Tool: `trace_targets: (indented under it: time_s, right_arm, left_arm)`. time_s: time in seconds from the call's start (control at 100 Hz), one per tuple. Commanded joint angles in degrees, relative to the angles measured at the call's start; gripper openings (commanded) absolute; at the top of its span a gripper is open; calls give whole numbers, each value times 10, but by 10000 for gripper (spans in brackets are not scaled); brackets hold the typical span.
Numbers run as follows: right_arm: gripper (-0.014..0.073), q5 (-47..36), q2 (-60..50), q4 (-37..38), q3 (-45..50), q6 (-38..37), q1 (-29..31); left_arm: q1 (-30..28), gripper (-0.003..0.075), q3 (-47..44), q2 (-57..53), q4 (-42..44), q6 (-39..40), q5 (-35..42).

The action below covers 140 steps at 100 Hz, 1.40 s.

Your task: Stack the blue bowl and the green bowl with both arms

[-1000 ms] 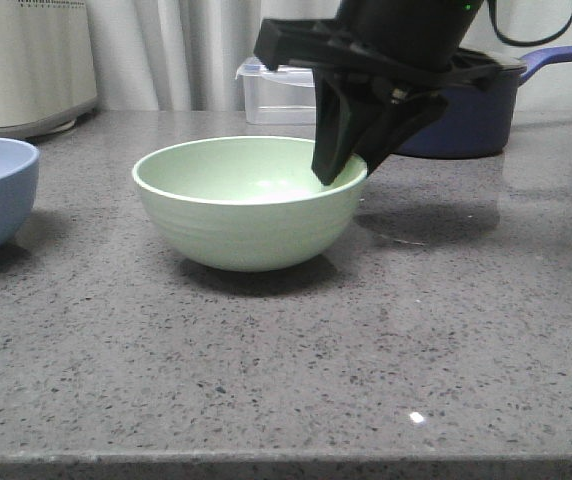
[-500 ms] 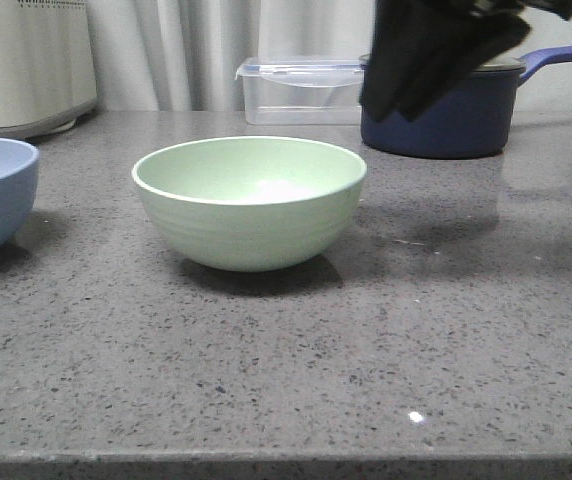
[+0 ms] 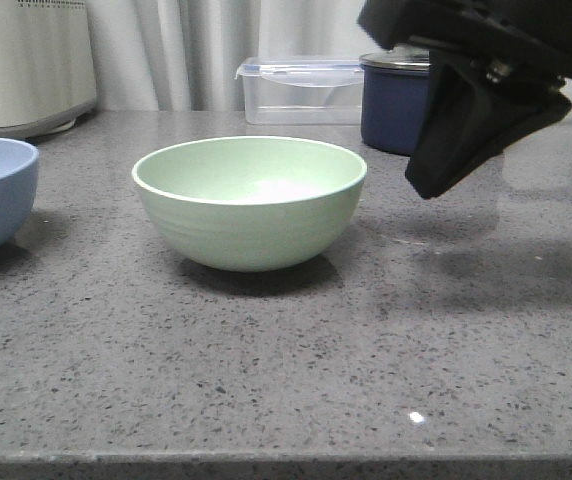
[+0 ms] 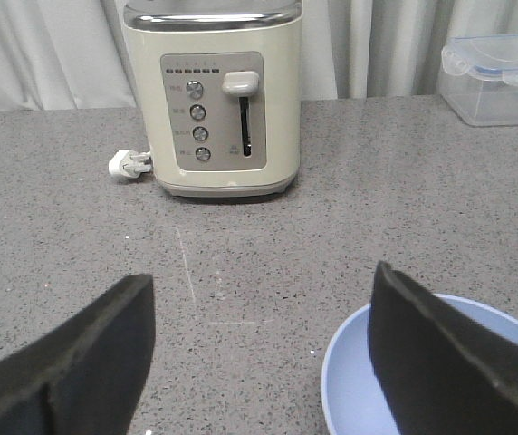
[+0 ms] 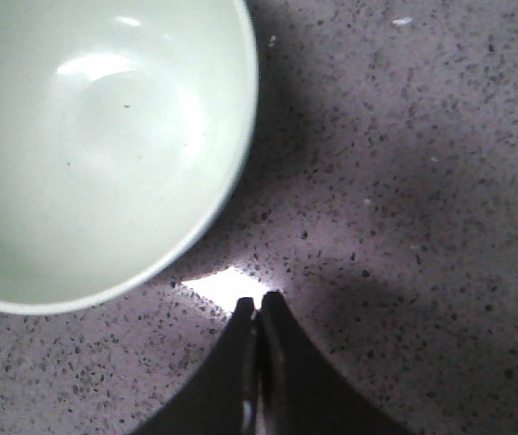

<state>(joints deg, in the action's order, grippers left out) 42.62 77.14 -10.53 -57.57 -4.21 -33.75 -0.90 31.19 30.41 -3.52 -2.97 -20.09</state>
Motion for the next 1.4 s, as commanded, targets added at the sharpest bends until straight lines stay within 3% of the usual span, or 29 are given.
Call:
trace_targets:
  time_s: [0.0,0.42,1.02,1.39]
  right_arm:
    - [-67,-37,-14,-10,-8,3,-1]
    - [-67,-62,30,-12,-8,3,-45]
    - [-67,-82,34,-13,-8,3,-45]
    - [-67,-80,34,-13,-8,3,-45]
  left_arm:
    - [1,492,20,5,-3,5,44]
    - [1,492,20,5,-3,5,44]
    - [1,492,23,9,-10,5,34]
    - [1,492,150,169,-42,5,-171]
